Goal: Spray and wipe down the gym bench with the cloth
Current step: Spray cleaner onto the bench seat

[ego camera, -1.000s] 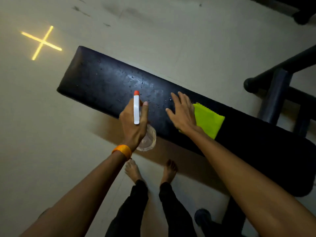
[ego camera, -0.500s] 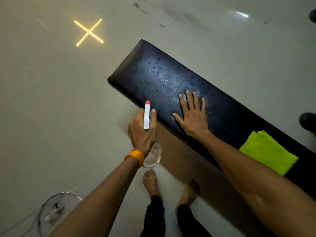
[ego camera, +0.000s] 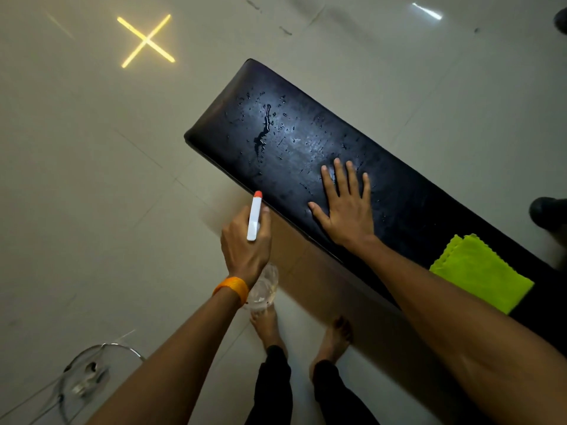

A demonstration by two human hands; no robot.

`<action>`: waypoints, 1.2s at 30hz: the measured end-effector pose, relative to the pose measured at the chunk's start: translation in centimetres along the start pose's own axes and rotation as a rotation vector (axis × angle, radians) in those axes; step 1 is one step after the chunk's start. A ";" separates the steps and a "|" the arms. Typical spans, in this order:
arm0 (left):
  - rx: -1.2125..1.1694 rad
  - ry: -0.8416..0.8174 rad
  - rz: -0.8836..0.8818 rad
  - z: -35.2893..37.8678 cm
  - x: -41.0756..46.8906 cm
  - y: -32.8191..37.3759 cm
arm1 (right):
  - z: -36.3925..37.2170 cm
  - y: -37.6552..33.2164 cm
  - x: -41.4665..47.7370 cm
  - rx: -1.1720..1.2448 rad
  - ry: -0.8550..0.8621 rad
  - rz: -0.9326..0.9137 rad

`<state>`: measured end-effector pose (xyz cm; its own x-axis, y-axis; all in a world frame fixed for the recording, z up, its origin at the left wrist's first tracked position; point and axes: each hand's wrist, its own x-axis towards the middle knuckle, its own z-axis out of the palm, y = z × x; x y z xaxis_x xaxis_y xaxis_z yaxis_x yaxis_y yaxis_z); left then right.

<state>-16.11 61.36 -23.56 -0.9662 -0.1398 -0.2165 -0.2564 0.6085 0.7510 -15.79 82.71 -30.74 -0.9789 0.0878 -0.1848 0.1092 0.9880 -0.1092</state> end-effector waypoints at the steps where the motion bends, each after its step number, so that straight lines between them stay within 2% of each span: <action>1: -0.012 -0.025 0.025 0.1 -0.5 -0.1 | -0.1 0.0 0.0 0.008 -0.004 -0.003; 4: 0.015 -0.112 0.120 0.8 -1.7 0.2 | -0.3 0.0 0.0 0.038 -0.025 0.002; 7: 0.091 -0.173 0.178 1.8 -2.8 1.0 | -0.4 1.1 -1.6 0.068 -0.018 0.111; 9: 0.113 -0.182 0.156 2.4 -3.2 1.4 | -0.4 2.4 -3.3 0.059 -0.016 0.161; 16: 0.117 -0.172 0.081 3.8 -3.8 1.6 | -0.5 4.7 -5.9 0.068 -0.035 0.105; 20: 0.125 -0.231 0.131 3.9 -4.6 1.6 | -0.7 4.8 -6.5 0.082 -0.051 0.147; 26: 0.166 -0.318 0.234 4.8 -6.6 3.0 | -1.0 6.5 -10.4 0.066 -0.083 0.311; 36: 0.247 -0.316 0.159 7.0 -7.8 4.2 | -1.0 8.3 -13.0 0.055 -0.112 0.348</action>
<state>-9.46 70.51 -23.07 -0.9276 0.1932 -0.3197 -0.0542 0.7771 0.6270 -2.39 89.89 -28.24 -0.8569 0.3998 -0.3254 0.4444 0.8928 -0.0732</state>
